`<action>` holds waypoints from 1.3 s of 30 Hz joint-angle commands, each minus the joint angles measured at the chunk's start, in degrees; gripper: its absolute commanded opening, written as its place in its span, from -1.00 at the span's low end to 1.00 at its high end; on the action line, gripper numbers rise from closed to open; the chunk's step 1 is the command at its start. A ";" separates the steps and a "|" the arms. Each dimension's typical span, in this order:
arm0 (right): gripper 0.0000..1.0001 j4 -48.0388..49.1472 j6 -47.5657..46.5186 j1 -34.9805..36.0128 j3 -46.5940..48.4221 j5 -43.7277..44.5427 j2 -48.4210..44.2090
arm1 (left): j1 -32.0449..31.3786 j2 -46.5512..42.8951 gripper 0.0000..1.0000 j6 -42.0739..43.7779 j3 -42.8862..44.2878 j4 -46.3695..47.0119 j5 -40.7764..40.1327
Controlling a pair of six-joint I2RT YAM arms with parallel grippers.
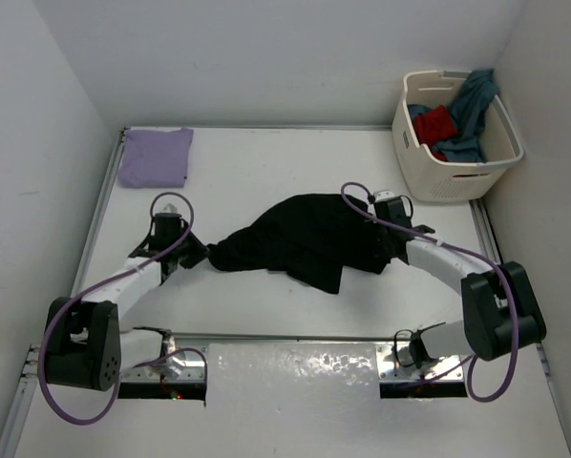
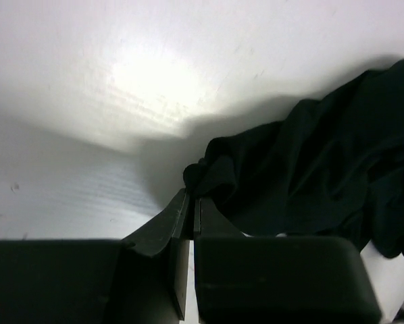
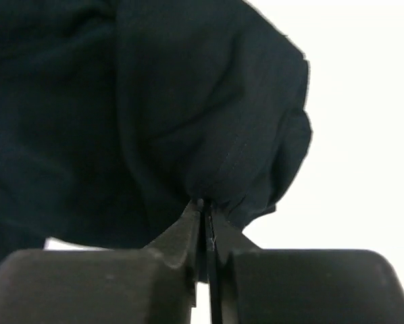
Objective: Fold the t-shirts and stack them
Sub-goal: Flatten out the tshirt
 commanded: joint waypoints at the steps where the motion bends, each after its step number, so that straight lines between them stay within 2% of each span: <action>1: -1.00 1.62 1.13 0.25 4.39 7.01 -0.75 | -0.31 -0.99 -1.00 0.26 5.69 1.31 -4.99; 9: -1.00 -3.72 -2.20 0.17 15.81 11.12 -12.87 | -0.31 -6.17 -1.00 1.40 19.58 -3.69 -13.43; 13: -1.00 -6.03 -5.80 0.17 23.36 16.85 -19.37 | -0.31 -12.48 -1.00 2.28 29.40 -7.73 -24.57; 18: -1.00 -7.08 -9.32 0.08 30.93 24.58 -26.58 | -0.31 -19.34 -1.00 5.79 39.00 -9.76 -33.99; 21: -1.00 -7.78 -11.52 0.08 36.03 27.57 -29.48 | -0.31 -22.42 -1.00 7.55 46.55 -11.52 -37.86; 27: -1.00 -9.54 -16.62 0.08 46.13 31.62 -33.36 | -0.31 -28.49 -1.00 9.57 54.29 -12.92 -42.43; 29: -1.00 -10.42 -17.77 0.08 48.60 31.88 -34.59 | -0.31 -30.51 -1.00 9.75 55.80 -13.54 -46.04; 35: -1.00 -11.39 -20.67 0.08 50.11 34.43 -33.19 | -0.31 -30.97 -1.00 10.46 53.79 -13.37 -47.20; 39: -1.00 -11.12 -21.90 0.08 51.59 33.91 -24.52 | -0.31 -25.18 -1.00 8.00 51.51 -15.03 -45.44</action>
